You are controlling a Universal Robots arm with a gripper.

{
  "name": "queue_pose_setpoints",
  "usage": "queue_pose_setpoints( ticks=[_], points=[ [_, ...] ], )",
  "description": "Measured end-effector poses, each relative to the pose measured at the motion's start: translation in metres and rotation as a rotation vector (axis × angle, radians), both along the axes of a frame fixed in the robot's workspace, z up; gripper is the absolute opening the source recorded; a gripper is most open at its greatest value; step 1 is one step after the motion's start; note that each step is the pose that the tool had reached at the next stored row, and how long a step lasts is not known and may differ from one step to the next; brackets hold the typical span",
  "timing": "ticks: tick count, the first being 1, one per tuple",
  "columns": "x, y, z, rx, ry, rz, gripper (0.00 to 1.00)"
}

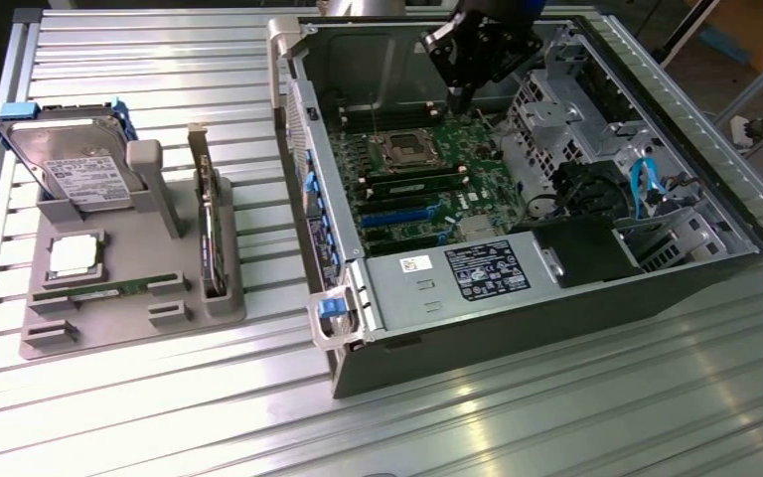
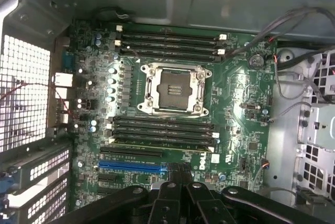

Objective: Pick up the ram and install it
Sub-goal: 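Press down the ram until it locks into place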

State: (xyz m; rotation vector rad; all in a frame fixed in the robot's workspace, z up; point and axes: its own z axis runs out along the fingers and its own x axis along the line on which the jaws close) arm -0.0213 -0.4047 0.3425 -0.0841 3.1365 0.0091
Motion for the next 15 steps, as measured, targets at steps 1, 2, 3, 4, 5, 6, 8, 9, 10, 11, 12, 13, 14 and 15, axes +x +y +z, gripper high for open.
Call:
queue_pose_setpoints(
  ticks=[1, 2, 3, 4, 5, 6, 8, 9, 10, 11, 12, 13, 14, 15],
  points=[
    [0.0000, 0.0000, 0.0000, 0.0000, -0.0001, -0.020, 0.11],
    [0.0000, 0.0000, 0.0000, 0.0000, -0.0001, -0.037, 0.11],
    [0.0000, 0.0000, 0.0000, 0.0000, 0.0000, -0.047, 0.11],
    [0.0000, 0.0000, 0.0000, 0.0000, 0.0000, -0.053, 0.11],
    [0.0000, 0.0000, 0.0000, 0.0000, -0.0001, -0.054, 0.11],
    [0.0000, 0.0000, 0.0000, 0.0000, -0.0001, -0.054, 0.11],
    [0.0000, 0.0000, 0.0000, 0.0000, -0.0001, -0.054, 0.11],
    [0.0000, 0.0000, 0.0000, 0.0000, -0.0001, -0.054, 0.11],
    [0.0000, 0.0000, 0.0000, 0.0001, -0.0001, -0.054, 0.11],
    [0.0000, -0.0001, 0.0000, 0.0001, -0.0001, -0.054, 0.11],
    [-0.0001, -0.0003, -0.0001, 0.0002, -0.0001, -0.054, 0.11],
    [-0.0001, -0.0008, 0.0000, 0.0001, -0.0001, -0.054, 0.11],
    [-0.0001, -0.0012, 0.0000, 0.0001, -0.0001, -0.054, 0.11],
    [0.0000, -0.0015, -0.0001, 0.0002, -0.0001, -0.054, 0.11]
  ],
)
